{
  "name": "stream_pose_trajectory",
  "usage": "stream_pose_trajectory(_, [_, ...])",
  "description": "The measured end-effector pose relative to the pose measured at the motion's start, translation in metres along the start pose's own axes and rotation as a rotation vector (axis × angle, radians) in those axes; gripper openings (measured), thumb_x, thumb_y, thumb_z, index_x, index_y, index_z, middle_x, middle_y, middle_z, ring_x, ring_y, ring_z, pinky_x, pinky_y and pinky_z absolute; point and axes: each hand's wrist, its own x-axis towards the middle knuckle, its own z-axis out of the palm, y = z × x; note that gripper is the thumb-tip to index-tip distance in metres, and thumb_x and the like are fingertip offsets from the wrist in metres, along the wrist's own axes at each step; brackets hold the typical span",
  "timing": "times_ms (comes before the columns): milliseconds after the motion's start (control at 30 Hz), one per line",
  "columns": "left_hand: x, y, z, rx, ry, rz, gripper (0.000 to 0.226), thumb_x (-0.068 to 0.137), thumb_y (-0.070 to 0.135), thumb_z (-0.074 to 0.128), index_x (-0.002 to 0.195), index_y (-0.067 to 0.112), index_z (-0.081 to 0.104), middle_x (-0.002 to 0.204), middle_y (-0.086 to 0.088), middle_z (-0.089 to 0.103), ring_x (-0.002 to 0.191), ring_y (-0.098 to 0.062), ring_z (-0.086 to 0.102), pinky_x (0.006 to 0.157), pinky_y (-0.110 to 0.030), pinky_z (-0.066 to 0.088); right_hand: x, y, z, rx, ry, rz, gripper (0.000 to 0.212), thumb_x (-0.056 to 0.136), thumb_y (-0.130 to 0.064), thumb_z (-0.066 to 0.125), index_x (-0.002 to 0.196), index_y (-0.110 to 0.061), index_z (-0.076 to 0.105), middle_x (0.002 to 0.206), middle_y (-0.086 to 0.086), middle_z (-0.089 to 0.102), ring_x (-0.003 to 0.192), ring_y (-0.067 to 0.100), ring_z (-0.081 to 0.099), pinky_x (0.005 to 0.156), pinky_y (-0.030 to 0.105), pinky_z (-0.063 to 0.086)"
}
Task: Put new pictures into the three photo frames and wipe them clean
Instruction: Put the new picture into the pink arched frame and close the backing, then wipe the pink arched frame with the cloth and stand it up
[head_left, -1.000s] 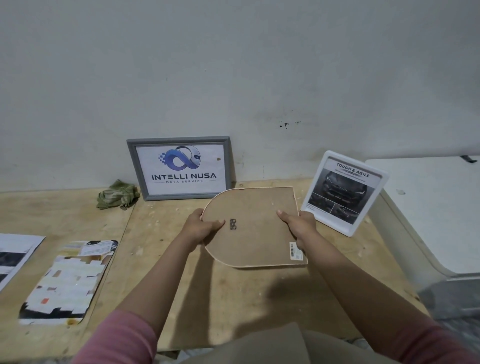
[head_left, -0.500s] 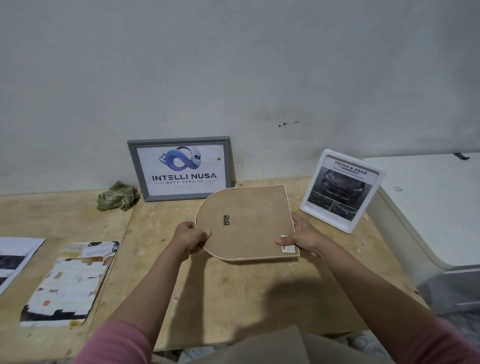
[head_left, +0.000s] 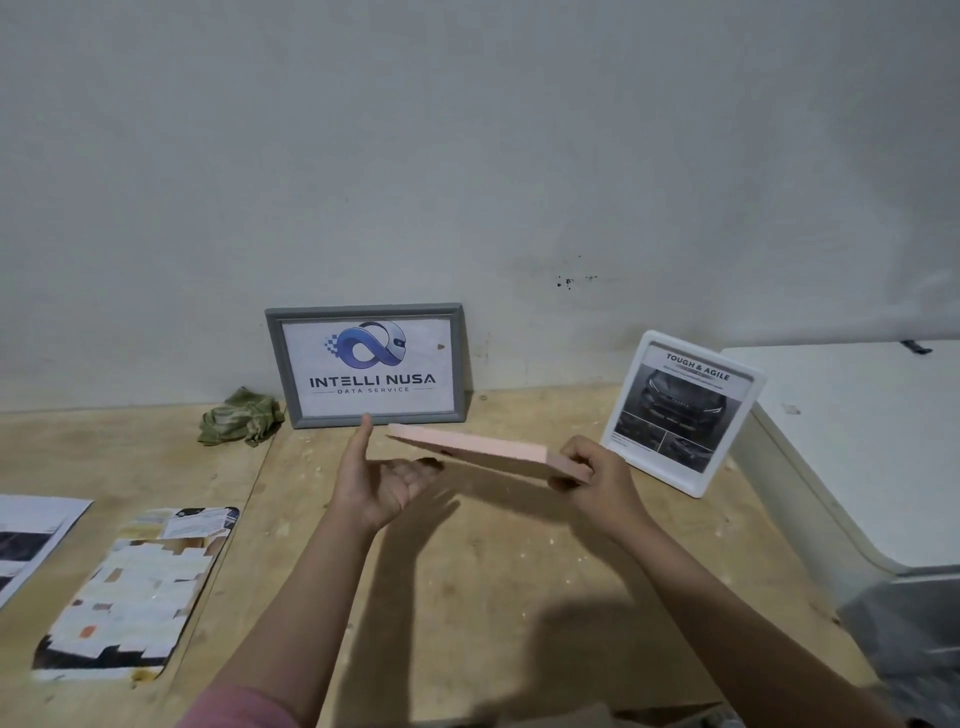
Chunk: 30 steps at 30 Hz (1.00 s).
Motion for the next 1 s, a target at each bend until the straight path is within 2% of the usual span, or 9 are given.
stream_pose_trajectory(167, [-0.018, -0.012, 0.014, 0.132, -0.068, 0.031, 0.034, 0.091, 0.024, 0.051, 0.115, 0.0, 0.054, 0.091, -0.02, 0.067, 0.07, -0.029, 0.071, 0.059, -0.039, 0.061, -0.004, 0.012, 0.014, -0.468, 0.068, -0.34, 0.036, 0.065, 0.005, 0.055, 0.073, -0.029, 0.048, 0.077, -0.011, 0.049, 0.076, 0.022, 0.049, 0.061, 0.031, 0.034])
stream_pose_trajectory(367, [-0.022, -0.03, 0.009, 0.236, 0.018, 0.156, 0.031, 0.091, -0.01, 0.038, 0.115, 0.001, 0.055, 0.107, -0.026, 0.063, 0.078, -0.034, 0.07, 0.069, -0.052, 0.055, -0.005, 0.02, 0.015, -0.593, -0.108, -0.246, 0.042, 0.075, -0.012, 0.069, 0.099, -0.037, 0.046, 0.112, -0.011, 0.047, 0.107, 0.02, 0.043, 0.084, 0.036, 0.045])
stream_pose_trajectory(433, [-0.029, -0.033, 0.005, 0.289, 0.038, 0.232, 0.034, 0.091, -0.013, 0.036, 0.11, 0.004, 0.058, 0.1, -0.022, 0.067, 0.076, -0.033, 0.071, 0.062, -0.05, 0.059, -0.001, 0.019, 0.004, -0.604, -0.346, -0.12, 0.084, 0.066, -0.03, 0.078, 0.132, -0.045, 0.029, 0.145, -0.009, 0.023, 0.136, 0.022, 0.02, 0.11, 0.06, 0.024])
stream_pose_trajectory(467, [-0.033, -0.034, 0.004, 0.324, 0.052, 0.256, 0.036, 0.09, -0.015, 0.036, 0.109, 0.006, 0.059, 0.097, -0.019, 0.069, 0.076, -0.031, 0.071, 0.059, -0.046, 0.06, 0.002, 0.021, -0.001, -0.609, -0.452, -0.057, 0.111, 0.058, -0.04, 0.083, 0.142, -0.047, 0.011, 0.153, -0.014, 0.003, 0.143, 0.021, -0.001, 0.112, 0.061, -0.001])
stream_pose_trajectory(533, [-0.041, -0.037, 0.001, 0.382, 0.089, 0.285, 0.039, 0.09, -0.015, 0.037, 0.109, 0.01, 0.058, 0.094, -0.015, 0.07, 0.076, -0.028, 0.072, 0.055, -0.037, 0.059, 0.009, 0.018, -0.009, -0.557, -0.542, 0.052, 0.136, 0.045, -0.055, 0.084, 0.145, -0.045, -0.008, 0.155, -0.015, -0.011, 0.142, 0.018, -0.011, 0.109, 0.055, -0.007])
stream_pose_trajectory(600, [-0.046, -0.041, -0.004, 0.411, 0.13, 0.285, 0.036, 0.091, -0.013, 0.039, 0.111, 0.01, 0.057, 0.091, -0.012, 0.071, 0.073, -0.025, 0.071, 0.053, -0.033, 0.059, 0.018, 0.011, -0.011, -0.326, -0.5, 0.257, 0.121, 0.055, -0.055, 0.082, 0.147, -0.04, 0.005, 0.152, -0.006, 0.019, 0.139, 0.024, 0.024, 0.108, 0.053, 0.03])
stream_pose_trajectory(667, [-0.051, -0.046, -0.011, 0.42, 0.159, 0.278, 0.032, 0.092, -0.009, 0.04, 0.119, 0.003, 0.054, 0.093, -0.014, 0.07, 0.073, -0.025, 0.071, 0.057, -0.034, 0.06, 0.027, 0.012, -0.004, -0.085, -0.442, 0.447, 0.072, 0.08, -0.046, 0.069, 0.139, -0.02, 0.036, 0.123, 0.001, 0.054, 0.103, 0.021, 0.061, 0.077, 0.037, 0.053])
stream_pose_trajectory(767, [-0.059, -0.056, -0.021, 0.369, 0.192, 0.302, 0.037, 0.096, 0.006, 0.045, 0.131, -0.004, 0.046, 0.117, -0.025, 0.061, 0.086, -0.031, 0.069, 0.078, -0.045, 0.058, 0.033, 0.026, 0.013, 0.012, -0.387, 0.52, 0.036, 0.095, -0.033, 0.052, 0.096, 0.0, 0.066, 0.079, 0.011, 0.062, 0.064, 0.02, 0.055, 0.062, 0.031, 0.044])
stream_pose_trajectory(1000, [-0.081, -0.084, -0.041, 0.255, 0.361, 0.286, 0.042, 0.1, 0.031, 0.041, 0.123, 0.0, 0.056, 0.12, -0.025, 0.062, 0.11, -0.039, 0.06, 0.087, -0.051, 0.053, 0.026, 0.046, 0.056, -0.042, -0.26, 0.493, 0.031, 0.089, -0.043, 0.053, 0.076, -0.02, 0.067, 0.08, -0.001, 0.069, 0.079, 0.025, 0.062, 0.079, 0.035, 0.05])
